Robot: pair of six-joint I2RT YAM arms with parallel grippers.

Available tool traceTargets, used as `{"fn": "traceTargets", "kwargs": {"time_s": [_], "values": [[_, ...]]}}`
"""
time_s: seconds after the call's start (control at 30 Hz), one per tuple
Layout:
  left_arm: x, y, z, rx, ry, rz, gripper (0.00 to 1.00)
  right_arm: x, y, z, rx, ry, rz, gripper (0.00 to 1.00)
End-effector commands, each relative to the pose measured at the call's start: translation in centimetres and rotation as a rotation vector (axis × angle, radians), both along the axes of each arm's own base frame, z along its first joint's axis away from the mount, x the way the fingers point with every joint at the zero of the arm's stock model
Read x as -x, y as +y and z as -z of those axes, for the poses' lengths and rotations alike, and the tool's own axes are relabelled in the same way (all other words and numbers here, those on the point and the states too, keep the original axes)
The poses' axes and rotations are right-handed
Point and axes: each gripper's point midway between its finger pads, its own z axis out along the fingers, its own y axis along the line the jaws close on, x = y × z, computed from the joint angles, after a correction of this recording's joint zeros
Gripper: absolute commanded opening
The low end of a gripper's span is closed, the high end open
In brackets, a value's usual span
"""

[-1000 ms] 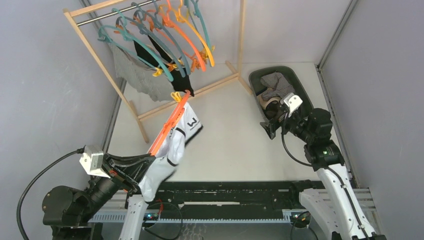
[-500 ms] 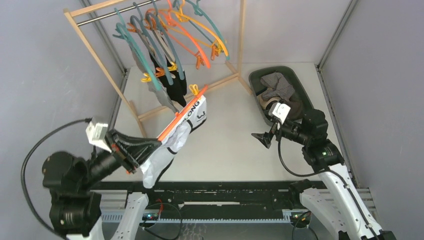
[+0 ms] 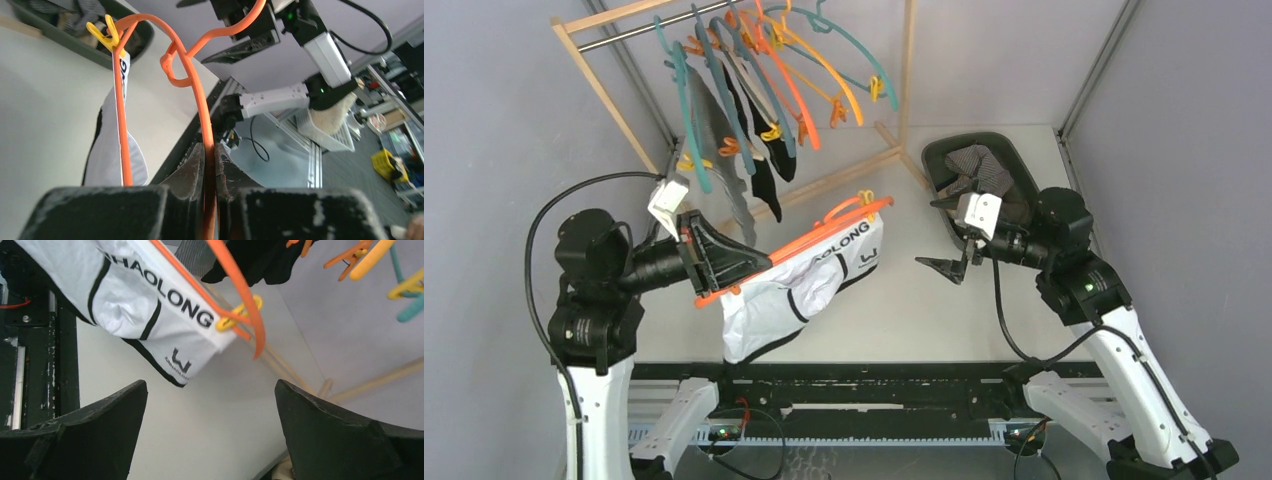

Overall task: Remove the underwear clipped to the hanger
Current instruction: Remove the underwear from the hanger.

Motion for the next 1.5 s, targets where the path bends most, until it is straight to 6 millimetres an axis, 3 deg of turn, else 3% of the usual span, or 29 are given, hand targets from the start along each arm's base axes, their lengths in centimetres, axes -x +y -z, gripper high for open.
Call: {"fn": "traceTargets", "kwargs": {"time_s": [0.0,0.23,0.67,0.77,0.93,0.97,1.03,1.27,1.4,1.47], "values": [[0.2,-1.3,-0.2,-0.001,-0.068,0.134,0.0,0.2,0.9,-1.5,0.021,-0.046,-0.044,0.96],[0.3,-2.7,0.2,0.004,-0.041,0.272,0.0,1.1,1.7,-1.0,0.061,-0.015,-0.116,0.87],[1.0,-4.7,1.0,-0.006,-0.029,0.451,0.0,3.5,2.9,-0.4,0.026,0.107,-0.241,0.54],[1.1,-4.9,0.9,-0.006,-0.028,0.465,0.0,3.6,3.1,-0.1,0.029,0.126,-0.252,0.41],[0.7,-5.1,1.2,-0.007,-0.024,0.465,0.0,3.6,3.0,0.2,0.039,0.127,-0.248,0.03],[0.6,-5.1,1.2,-0.005,-0.023,0.462,0.02,3.6,2.8,0.3,0.042,0.121,-0.24,0.0],[0.4,-5.2,1.3,-0.004,-0.025,0.457,0.14,3.6,2.4,0.3,0.039,0.102,-0.221,0.0],[-0.3,-4.9,0.4,-0.034,-0.165,0.372,0.72,4.0,0.5,0.6,0.004,0.091,-0.167,0.0],[-1.5,-3.9,-0.6,-0.085,-0.293,0.232,0.92,4.2,-0.8,1.6,0.009,0.081,-0.122,0.0],[-2.8,-3.2,-0.9,-0.11,-0.328,0.123,0.96,4.6,-1.3,2.0,0.012,0.056,-0.106,0.0]]}}
